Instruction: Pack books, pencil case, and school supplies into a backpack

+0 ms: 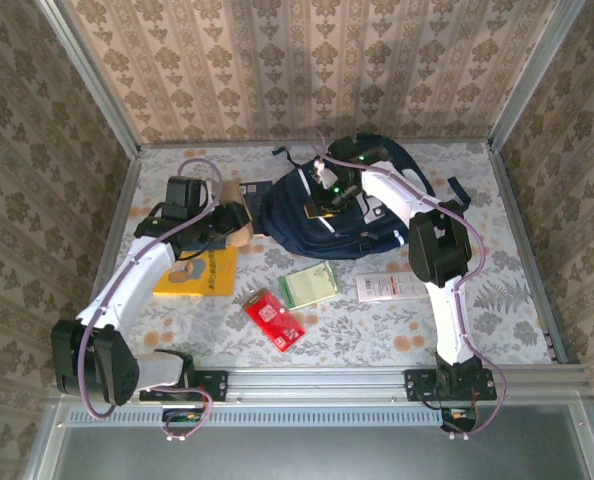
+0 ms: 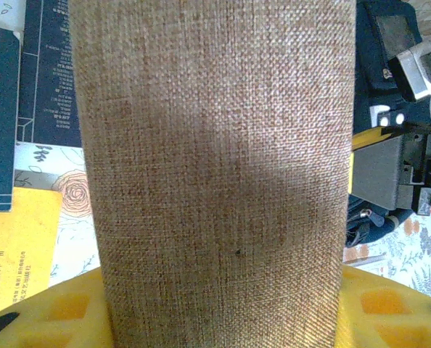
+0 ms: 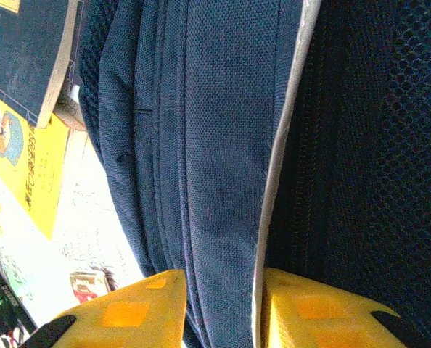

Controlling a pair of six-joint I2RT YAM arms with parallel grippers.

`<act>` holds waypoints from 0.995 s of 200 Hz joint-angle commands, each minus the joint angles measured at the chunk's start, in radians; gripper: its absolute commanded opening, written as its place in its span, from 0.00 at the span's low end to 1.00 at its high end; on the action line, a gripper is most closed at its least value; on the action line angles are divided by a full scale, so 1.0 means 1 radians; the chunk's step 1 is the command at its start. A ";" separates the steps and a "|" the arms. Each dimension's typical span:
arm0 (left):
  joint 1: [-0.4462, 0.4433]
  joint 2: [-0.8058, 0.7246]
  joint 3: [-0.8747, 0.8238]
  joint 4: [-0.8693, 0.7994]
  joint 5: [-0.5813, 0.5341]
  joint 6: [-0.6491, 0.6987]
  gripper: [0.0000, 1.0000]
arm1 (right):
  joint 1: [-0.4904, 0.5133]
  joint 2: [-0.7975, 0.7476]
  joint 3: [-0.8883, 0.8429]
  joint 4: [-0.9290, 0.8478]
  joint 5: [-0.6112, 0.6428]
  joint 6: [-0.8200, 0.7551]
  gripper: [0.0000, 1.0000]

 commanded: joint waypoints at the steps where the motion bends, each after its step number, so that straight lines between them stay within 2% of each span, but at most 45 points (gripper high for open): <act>1: 0.010 -0.020 -0.006 0.032 0.028 -0.016 0.41 | 0.006 0.050 0.072 -0.053 0.046 0.021 0.33; 43: 0.010 -0.034 -0.009 0.036 0.029 -0.020 0.41 | 0.015 0.099 0.125 -0.047 0.018 0.058 0.24; 99: 0.023 -0.017 -0.020 0.050 0.019 -0.006 0.41 | 0.016 0.150 0.219 -0.090 -0.045 0.067 0.00; 130: 0.036 -0.025 -0.024 0.042 0.006 -0.003 0.41 | -0.007 0.089 0.243 -0.106 -0.052 0.068 0.00; 171: 0.046 -0.039 -0.034 0.048 0.005 -0.008 0.41 | -0.098 -0.071 0.115 0.137 -0.271 0.288 0.00; 199: 0.059 -0.022 -0.012 0.057 0.063 -0.081 0.40 | -0.142 -0.170 0.071 0.196 -0.326 0.336 0.00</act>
